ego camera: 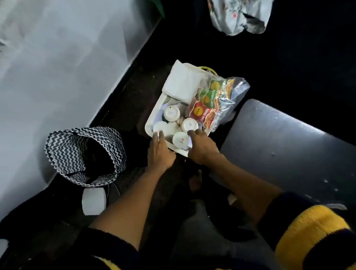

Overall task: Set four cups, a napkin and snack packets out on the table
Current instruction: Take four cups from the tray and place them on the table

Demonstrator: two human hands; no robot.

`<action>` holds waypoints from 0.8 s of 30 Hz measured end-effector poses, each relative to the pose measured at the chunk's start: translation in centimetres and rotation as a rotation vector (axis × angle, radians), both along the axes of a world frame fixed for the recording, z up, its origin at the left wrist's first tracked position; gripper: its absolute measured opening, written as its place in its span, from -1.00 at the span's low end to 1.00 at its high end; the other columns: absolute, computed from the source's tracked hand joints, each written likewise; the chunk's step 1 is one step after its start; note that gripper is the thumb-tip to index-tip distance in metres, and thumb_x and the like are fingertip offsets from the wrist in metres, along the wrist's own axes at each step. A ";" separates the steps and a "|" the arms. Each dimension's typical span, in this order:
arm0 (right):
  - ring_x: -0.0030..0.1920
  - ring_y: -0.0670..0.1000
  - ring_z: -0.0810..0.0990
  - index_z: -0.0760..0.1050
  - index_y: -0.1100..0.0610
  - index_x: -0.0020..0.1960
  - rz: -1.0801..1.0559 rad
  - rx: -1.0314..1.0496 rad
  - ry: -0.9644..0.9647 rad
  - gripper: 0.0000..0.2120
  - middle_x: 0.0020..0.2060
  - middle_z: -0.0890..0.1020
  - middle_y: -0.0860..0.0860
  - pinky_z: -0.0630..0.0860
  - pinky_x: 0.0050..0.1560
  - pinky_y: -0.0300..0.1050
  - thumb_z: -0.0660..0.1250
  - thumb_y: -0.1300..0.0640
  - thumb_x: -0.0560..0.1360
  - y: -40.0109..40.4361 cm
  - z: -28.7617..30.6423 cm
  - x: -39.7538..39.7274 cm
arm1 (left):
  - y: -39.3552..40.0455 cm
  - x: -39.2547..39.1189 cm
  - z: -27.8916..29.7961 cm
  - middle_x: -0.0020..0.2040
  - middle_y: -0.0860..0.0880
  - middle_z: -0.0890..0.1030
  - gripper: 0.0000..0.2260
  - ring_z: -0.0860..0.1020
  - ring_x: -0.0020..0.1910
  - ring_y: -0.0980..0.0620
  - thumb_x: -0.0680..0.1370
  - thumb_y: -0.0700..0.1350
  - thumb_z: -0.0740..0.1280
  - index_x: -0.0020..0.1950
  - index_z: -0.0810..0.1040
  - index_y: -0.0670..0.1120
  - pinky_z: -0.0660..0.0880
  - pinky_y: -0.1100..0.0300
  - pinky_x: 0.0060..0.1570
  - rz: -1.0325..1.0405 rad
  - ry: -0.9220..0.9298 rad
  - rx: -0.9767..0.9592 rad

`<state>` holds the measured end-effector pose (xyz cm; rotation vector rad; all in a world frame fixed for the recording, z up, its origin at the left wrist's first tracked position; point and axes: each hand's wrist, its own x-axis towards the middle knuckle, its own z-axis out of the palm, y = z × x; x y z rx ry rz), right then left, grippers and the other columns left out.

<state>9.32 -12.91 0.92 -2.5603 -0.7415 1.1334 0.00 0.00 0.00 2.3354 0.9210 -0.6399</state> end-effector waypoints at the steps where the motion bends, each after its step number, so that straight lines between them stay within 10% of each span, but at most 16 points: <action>1: 0.28 0.27 0.47 0.29 0.13 0.45 0.048 -0.011 -0.008 -0.33 0.28 0.45 0.19 0.52 0.10 0.14 0.46 0.07 0.42 1.0 -0.7 0.1 | 1.0 0.7 -0.9 0.63 -0.21 0.10 -0.21 0.19 0.57 -0.23 0.49 -0.17 0.41 0.62 0.07 -0.18 0.28 -0.08 0.46 0.002 -0.019 0.028; 16: 0.27 0.21 0.35 0.32 0.10 0.35 0.178 -0.158 -0.202 -0.19 0.39 0.28 0.11 0.51 -0.10 0.05 0.43 -0.16 0.18 6.1 -6.4 -2.3 | 7.1 3.9 -7.9 0.35 -0.16 0.46 -0.27 0.35 0.38 -0.20 0.30 -0.17 0.50 0.44 0.32 -0.10 0.43 -0.07 0.22 -0.276 -0.040 0.171; 24: 0.20 0.20 0.43 0.38 0.13 0.33 0.219 -0.121 -0.248 -0.36 0.31 0.37 0.14 0.35 -0.28 -0.03 0.49 0.09 0.29 5.0 -6.3 -1.9 | 7.6 2.4 -8.5 0.14 -0.12 0.64 -0.36 0.54 0.22 -0.15 0.27 0.05 0.50 0.30 0.45 -0.08 0.25 -0.06 0.46 -0.266 -0.219 0.299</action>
